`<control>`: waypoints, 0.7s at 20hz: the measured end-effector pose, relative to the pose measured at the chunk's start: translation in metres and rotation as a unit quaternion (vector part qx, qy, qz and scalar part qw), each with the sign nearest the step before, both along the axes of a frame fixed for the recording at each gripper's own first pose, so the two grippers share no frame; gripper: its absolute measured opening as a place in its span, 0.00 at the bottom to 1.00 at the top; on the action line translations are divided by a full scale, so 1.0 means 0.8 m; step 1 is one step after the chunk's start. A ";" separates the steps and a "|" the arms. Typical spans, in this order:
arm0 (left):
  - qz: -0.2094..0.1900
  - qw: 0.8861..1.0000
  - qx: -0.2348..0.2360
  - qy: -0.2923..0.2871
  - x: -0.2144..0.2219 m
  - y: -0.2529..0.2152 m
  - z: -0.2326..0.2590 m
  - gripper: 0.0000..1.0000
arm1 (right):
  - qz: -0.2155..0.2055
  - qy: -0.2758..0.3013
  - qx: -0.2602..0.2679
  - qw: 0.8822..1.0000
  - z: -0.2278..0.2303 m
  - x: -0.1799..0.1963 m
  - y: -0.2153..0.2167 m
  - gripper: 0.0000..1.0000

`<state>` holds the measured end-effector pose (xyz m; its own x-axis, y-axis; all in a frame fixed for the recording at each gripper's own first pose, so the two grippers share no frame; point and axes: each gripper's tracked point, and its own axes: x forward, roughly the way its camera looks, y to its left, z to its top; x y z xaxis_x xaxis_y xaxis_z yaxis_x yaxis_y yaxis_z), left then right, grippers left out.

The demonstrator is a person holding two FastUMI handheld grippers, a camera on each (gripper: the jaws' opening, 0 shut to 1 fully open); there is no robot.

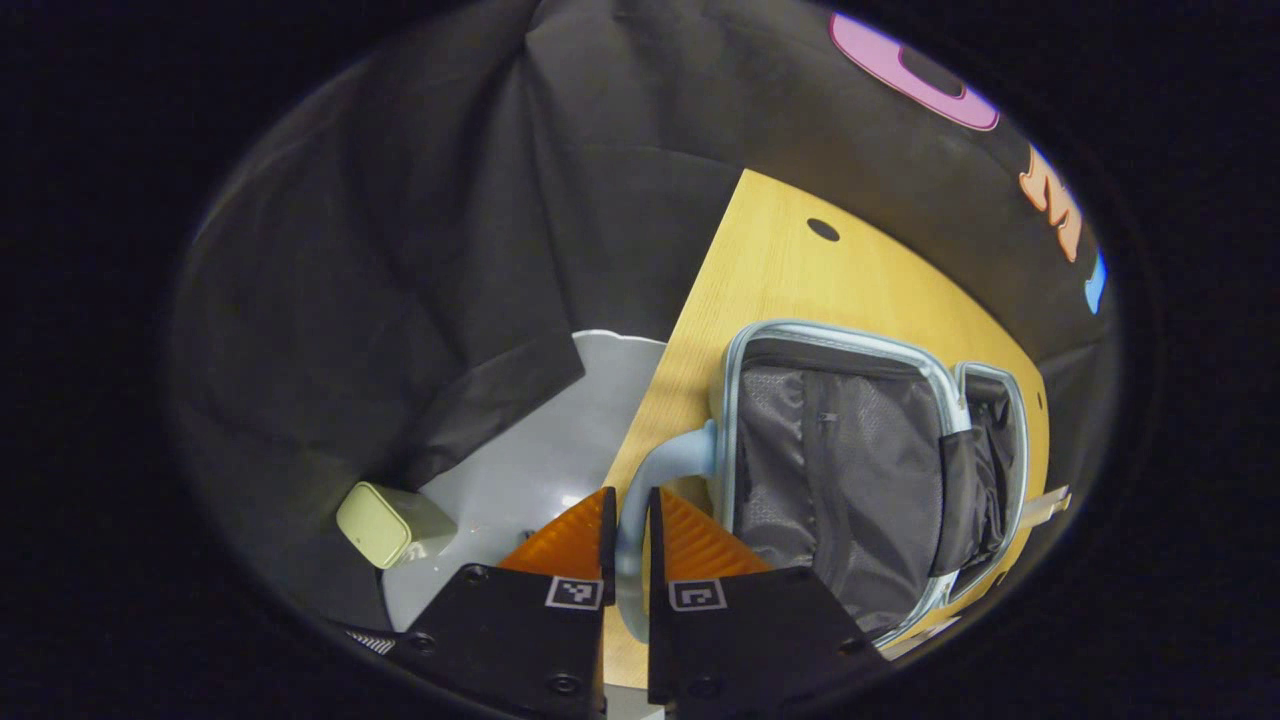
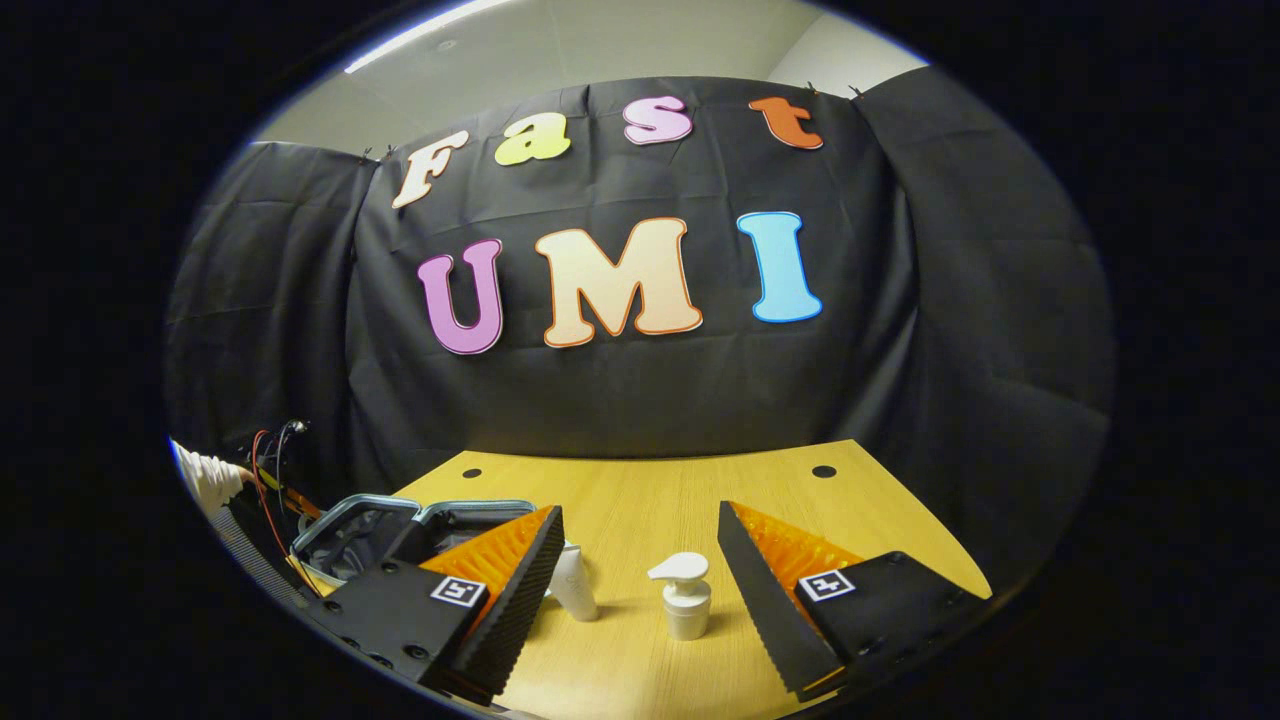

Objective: First open the suitcase, pack the skin care products into it, and then close the suitcase.

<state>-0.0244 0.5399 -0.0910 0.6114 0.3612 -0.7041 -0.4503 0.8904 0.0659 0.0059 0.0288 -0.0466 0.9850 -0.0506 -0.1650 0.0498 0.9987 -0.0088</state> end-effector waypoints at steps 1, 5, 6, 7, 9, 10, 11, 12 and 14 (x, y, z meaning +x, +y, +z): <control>0.001 1.000 0.014 0.001 -0.001 0.003 0.006 0.15 | -0.002 0.000 0.001 1.000 -0.001 0.001 -0.002 0.97; -0.013 0.995 0.095 -0.005 -0.006 0.001 0.048 0.70 | -0.004 0.006 0.000 1.000 -0.011 0.004 -0.012 0.97; -0.018 0.993 0.118 -0.017 -0.004 -0.008 0.068 0.76 | -0.004 0.006 0.001 1.000 -0.013 0.003 -0.014 0.97; -0.024 0.989 0.137 -0.039 0.003 -0.026 0.092 0.82 | -0.005 0.004 0.002 1.000 -0.013 0.005 -0.018 0.97; -0.061 0.983 0.141 -0.102 0.032 -0.090 0.134 0.89 | -0.006 0.003 0.005 1.000 -0.014 0.008 -0.025 0.97; -0.089 0.977 0.140 -0.134 0.046 -0.134 0.153 0.90 | -0.007 0.002 0.007 1.000 -0.017 0.010 -0.029 0.97; -0.118 0.969 0.144 -0.161 0.052 -0.175 0.172 0.92 | -0.007 0.002 0.008 1.000 -0.018 0.012 -0.033 0.98; -0.149 0.959 0.151 -0.188 0.064 -0.220 0.187 0.92 | -0.008 0.001 0.006 1.000 -0.019 0.013 -0.038 0.97; -0.202 0.936 0.160 -0.240 0.081 -0.311 0.208 0.93 | -0.006 0.005 0.007 1.000 -0.027 0.018 -0.044 0.98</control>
